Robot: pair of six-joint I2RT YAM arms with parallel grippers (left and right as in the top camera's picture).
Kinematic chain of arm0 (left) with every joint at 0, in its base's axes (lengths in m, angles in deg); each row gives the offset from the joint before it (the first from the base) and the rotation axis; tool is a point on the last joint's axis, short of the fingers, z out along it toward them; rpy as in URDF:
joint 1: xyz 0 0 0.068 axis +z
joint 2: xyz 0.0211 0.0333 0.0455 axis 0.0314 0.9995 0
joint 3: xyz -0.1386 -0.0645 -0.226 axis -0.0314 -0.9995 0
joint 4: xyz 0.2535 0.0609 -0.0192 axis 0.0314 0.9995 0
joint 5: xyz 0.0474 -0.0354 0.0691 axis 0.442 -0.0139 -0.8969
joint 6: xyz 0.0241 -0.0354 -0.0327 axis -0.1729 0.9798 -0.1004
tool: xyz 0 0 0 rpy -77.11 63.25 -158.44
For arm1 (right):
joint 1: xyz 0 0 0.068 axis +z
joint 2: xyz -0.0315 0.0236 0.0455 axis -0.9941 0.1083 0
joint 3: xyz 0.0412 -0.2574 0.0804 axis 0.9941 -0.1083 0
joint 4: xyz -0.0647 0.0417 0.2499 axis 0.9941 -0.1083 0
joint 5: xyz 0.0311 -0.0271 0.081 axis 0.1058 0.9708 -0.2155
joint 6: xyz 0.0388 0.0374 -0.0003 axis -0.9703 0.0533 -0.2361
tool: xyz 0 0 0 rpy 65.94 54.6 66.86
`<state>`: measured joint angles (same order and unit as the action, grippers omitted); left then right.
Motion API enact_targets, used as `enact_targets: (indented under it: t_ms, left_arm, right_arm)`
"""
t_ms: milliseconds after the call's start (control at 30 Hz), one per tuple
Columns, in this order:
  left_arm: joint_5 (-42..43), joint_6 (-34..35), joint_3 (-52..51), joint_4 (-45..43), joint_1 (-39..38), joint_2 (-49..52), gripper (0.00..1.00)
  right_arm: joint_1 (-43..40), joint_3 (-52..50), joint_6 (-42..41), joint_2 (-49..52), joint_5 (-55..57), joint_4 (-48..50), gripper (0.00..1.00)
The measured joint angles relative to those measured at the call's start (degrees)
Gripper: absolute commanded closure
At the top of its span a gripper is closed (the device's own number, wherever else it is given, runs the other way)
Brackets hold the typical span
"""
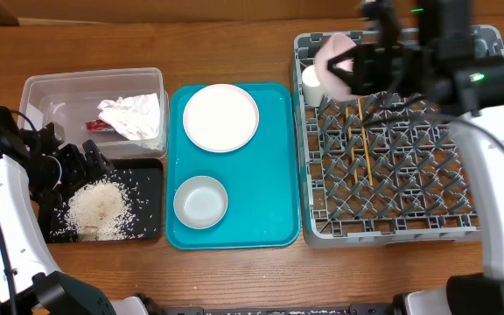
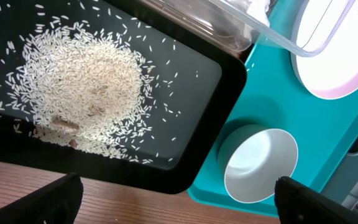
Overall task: Sort waste into correct bins and load items into the dishwasher
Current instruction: 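Lift the pink plate and carry it right into the dish rack, then lower the pink plate upright into the rack and open the right gripper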
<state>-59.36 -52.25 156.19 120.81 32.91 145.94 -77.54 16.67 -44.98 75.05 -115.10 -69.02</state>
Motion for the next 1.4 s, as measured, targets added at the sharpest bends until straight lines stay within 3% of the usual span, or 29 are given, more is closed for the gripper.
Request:
enact_targets:
  t_ms: [200,300,467,833,1400]
  left_arm:
    - [0.00,0.00,0.00,-0.02,0.00,0.00,0.00]
    - [-0.02,0.00,0.00,-0.09,0.00,0.00,0.00]
    - [-0.02,-0.02,0.00,-0.13,0.00,0.00,0.00]
    - [-0.02,0.00,0.00,-0.13,0.00,0.00,0.00]
    - [-0.02,0.00,0.00,-0.11,0.00,0.00,0.00]
  right_arm:
    - [-11.96,-11.28,2.51,1.60,-24.65,7.93,0.96]
    - [-14.10,-18.34,2.97,3.02,-35.34,16.63,0.96]
    - [-14.27,-25.53,3.39,7.45,-44.72,22.95,0.96]
    - [-11.37,-27.43,3.52,17.07,-48.24,27.87,0.96]
    - [-9.25,-27.43,3.10,18.21,-47.04,29.81,0.96]
